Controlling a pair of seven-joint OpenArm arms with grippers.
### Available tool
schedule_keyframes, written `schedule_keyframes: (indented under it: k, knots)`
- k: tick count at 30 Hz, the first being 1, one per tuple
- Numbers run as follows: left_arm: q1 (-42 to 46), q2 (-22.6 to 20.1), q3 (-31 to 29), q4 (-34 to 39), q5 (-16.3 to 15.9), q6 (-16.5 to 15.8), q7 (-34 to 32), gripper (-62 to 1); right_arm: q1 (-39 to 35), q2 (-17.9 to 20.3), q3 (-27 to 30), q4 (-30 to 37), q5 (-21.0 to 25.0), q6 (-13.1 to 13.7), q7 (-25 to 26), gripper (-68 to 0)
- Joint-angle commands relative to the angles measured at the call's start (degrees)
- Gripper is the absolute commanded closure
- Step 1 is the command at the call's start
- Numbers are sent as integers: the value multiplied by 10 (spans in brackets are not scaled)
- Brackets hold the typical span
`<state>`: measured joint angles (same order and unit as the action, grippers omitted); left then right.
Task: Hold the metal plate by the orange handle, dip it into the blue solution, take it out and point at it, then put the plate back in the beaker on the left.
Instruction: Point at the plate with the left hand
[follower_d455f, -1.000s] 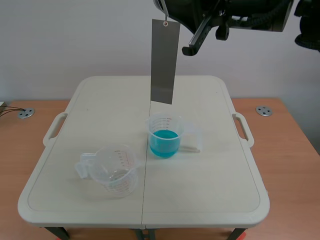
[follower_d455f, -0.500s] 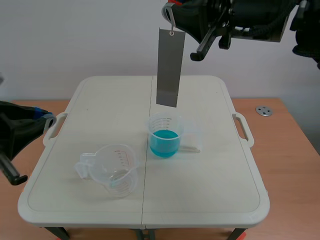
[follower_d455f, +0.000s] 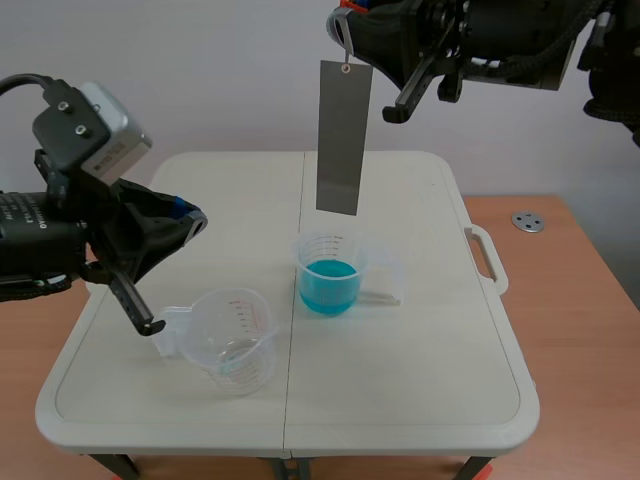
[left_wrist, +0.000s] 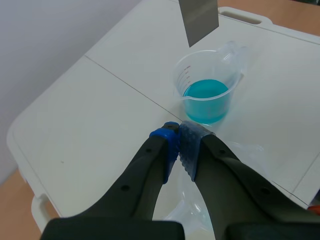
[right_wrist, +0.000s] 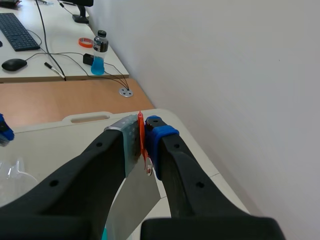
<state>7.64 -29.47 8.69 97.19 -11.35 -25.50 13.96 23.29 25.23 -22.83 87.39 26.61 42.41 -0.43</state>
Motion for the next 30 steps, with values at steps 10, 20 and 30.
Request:
schedule_keyframes:
  k: [10,20,30]
  knots:
    - [-113,80,54,-119,66,4,-8,-29,16,-2,6,5,8,0,8,-13]
    - [-179,132,98,-187,132,7,-4,-29,16,-2,6,5,6,1,6,-13]
    - [-202,152,107,-212,151,7,-4,-29,15,-2,6,5,6,1,3,-13]
